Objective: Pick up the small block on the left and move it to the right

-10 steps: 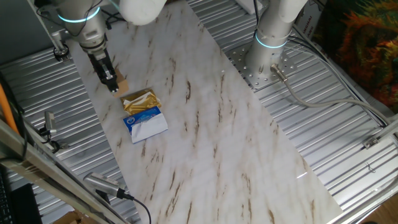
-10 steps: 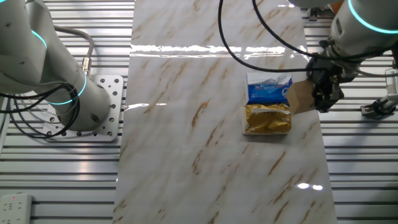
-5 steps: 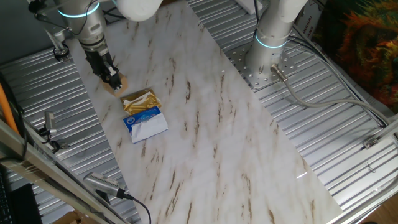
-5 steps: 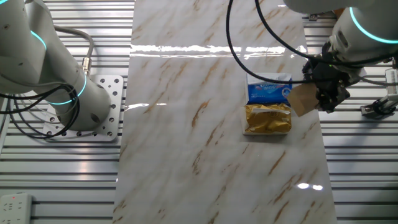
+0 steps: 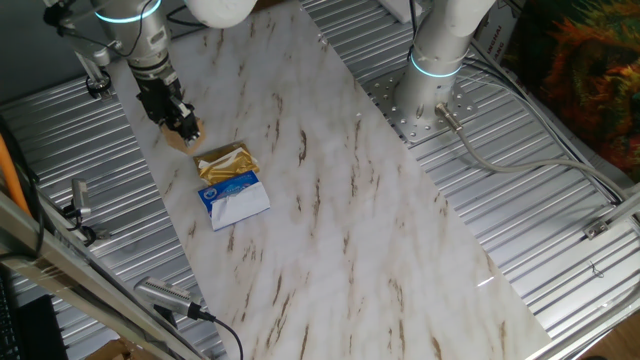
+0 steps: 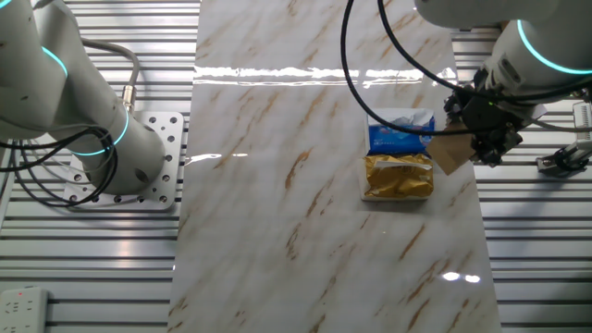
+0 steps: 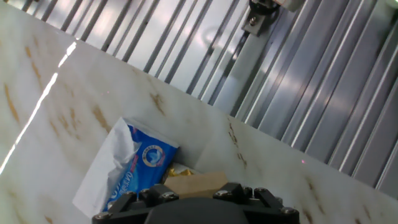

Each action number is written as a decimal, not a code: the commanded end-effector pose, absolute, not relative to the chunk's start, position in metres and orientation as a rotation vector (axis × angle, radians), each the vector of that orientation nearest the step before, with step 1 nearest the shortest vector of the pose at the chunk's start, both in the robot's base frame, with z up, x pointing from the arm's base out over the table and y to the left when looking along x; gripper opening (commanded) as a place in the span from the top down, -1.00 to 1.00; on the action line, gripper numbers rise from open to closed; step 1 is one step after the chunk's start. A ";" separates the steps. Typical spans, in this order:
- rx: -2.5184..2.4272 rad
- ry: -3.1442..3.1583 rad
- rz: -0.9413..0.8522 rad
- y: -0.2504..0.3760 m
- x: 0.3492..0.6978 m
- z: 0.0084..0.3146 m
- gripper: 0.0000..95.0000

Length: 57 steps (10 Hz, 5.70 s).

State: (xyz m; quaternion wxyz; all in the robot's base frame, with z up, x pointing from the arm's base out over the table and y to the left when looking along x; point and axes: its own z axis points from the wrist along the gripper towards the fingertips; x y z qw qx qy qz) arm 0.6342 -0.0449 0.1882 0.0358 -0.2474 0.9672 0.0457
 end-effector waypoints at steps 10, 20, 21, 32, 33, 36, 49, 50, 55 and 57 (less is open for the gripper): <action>-0.746 2.970 0.147 -0.046 0.633 0.191 1.00; -0.446 3.062 0.079 0.006 0.618 0.197 1.00; -0.413 3.071 0.079 0.021 0.619 0.202 1.00; -0.143 3.105 0.011 0.246 0.615 0.182 1.00; -0.150 3.105 0.015 0.246 0.615 0.179 1.00; -0.175 3.101 0.017 0.246 0.614 0.166 1.00; 0.142 3.143 0.028 0.246 0.601 0.103 1.00; 0.146 3.143 0.018 0.246 0.601 0.100 1.00; 0.138 3.143 0.010 0.248 0.598 0.082 1.00; 0.135 3.140 0.008 0.249 0.597 0.076 1.00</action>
